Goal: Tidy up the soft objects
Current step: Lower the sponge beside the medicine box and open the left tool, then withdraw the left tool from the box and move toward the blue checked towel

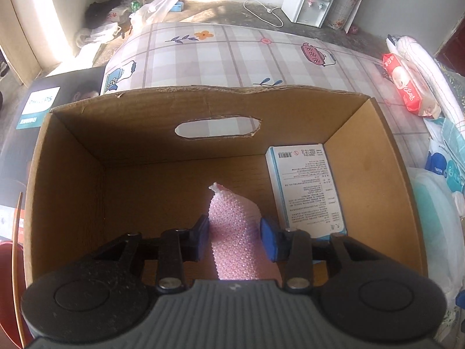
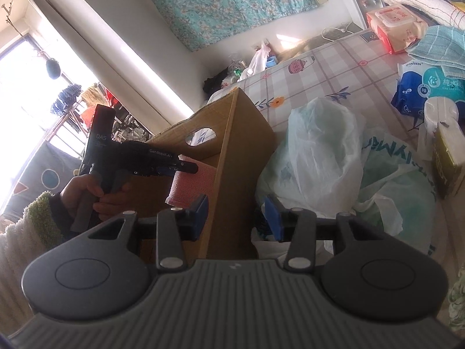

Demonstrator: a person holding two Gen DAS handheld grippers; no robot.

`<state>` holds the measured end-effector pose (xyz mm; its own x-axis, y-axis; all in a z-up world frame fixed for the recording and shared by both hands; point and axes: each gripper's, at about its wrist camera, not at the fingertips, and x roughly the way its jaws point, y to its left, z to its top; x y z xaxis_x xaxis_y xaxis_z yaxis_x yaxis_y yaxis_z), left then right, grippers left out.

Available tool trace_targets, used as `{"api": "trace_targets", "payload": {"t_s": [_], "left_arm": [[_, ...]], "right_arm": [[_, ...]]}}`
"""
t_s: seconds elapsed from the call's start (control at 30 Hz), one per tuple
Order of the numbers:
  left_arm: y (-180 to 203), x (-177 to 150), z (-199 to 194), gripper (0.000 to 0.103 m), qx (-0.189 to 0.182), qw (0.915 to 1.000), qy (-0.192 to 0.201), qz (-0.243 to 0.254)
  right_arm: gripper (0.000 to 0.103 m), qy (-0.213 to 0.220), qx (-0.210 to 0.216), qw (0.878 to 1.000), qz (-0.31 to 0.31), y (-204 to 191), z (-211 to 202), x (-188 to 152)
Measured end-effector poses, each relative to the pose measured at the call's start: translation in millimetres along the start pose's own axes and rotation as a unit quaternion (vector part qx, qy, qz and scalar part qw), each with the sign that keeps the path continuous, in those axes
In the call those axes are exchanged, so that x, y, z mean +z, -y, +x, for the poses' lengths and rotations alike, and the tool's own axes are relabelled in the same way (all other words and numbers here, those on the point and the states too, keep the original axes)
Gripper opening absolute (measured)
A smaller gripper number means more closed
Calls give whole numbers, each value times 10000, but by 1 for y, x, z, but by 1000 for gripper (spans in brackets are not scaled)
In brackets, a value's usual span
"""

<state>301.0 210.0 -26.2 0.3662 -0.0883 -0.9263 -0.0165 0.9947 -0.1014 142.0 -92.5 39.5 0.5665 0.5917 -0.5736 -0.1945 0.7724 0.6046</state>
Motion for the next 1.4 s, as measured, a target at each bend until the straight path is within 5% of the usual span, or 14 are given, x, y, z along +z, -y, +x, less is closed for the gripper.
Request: {"api": "trace_targets", "payload": {"t_s": [0.07, 0.27, 0.5, 0.6, 0.67, 0.73, 1.4], "left_arm": [[-2, 0, 2, 68, 42, 9999, -7, -168], [-10, -17, -13, 79, 0, 9991, -74, -414], [2, -57, -9, 80, 311, 9977, -591, 99], [5, -68, 5, 71, 519, 9958, -710, 238], [3, -70, 13, 51, 540, 9953, -770, 215], [1, -68, 17, 46, 482, 9959, -756, 117], [19, -43, 18, 46, 11, 9989, -346, 304]], "right_arm": [[42, -17, -12, 10000, -36, 0, 2, 1], [43, -40, 28, 10000, -79, -3, 5, 4], [44, -69, 130, 9998, -168, -11, 6, 2], [44, -69, 130, 9997, -190, -13, 5, 1], [44, -67, 107, 9997, -198, -14, 4, 1], [44, -57, 79, 9997, -202, -14, 3, 0], [44, -70, -80, 9999, -41, -4, 5, 4]]}}
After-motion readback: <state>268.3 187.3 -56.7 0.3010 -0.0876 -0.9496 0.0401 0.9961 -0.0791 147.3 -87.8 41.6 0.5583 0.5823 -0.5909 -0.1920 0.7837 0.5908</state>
